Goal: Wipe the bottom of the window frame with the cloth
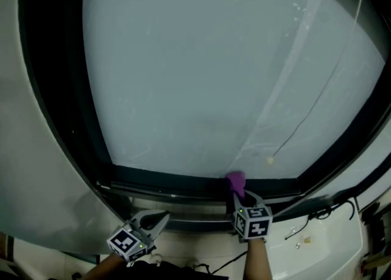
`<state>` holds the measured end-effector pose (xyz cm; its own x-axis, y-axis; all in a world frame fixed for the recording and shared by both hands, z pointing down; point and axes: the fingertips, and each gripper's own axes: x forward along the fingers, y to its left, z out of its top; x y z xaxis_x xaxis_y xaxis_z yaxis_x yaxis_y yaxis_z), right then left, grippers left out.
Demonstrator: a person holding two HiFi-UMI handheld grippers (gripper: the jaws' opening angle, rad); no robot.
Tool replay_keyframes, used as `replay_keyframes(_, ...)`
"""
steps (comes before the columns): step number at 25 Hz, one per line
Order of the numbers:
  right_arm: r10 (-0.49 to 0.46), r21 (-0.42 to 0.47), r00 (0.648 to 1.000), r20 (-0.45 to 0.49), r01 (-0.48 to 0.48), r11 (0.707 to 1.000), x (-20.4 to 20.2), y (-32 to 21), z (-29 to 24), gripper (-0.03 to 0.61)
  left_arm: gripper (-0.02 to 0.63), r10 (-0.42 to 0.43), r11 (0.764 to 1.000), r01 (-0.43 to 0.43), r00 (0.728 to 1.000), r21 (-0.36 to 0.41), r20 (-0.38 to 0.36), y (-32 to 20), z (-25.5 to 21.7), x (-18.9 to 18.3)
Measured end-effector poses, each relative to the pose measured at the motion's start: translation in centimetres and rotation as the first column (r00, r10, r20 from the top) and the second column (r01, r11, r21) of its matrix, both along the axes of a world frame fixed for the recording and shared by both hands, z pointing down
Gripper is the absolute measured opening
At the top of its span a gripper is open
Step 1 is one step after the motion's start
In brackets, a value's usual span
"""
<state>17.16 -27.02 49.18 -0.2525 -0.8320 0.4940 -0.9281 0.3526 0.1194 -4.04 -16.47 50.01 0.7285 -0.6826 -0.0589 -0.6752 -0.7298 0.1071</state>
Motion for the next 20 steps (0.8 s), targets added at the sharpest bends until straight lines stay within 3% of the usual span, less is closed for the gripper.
replay_keyframes(6, -0.137, -0.013, 0.991, 0.000, 0.137, 0.991, -1.2, 0.3, 0.3, 0.087, 0.005, -0.056, 0.998, 0.056, 0.998, 0.013, -0.008, -0.5, -0.5, 1.5)
replay_keyframes(20, -0.121, -0.053, 0.992, -0.032, 0.119, 0.991, 4.4, -1.2, 1.4, 0.087, 0.005, -0.106, 0.994, 0.105, 0.994, 0.013, 0.016, -1.2, -1.0, 6.2)
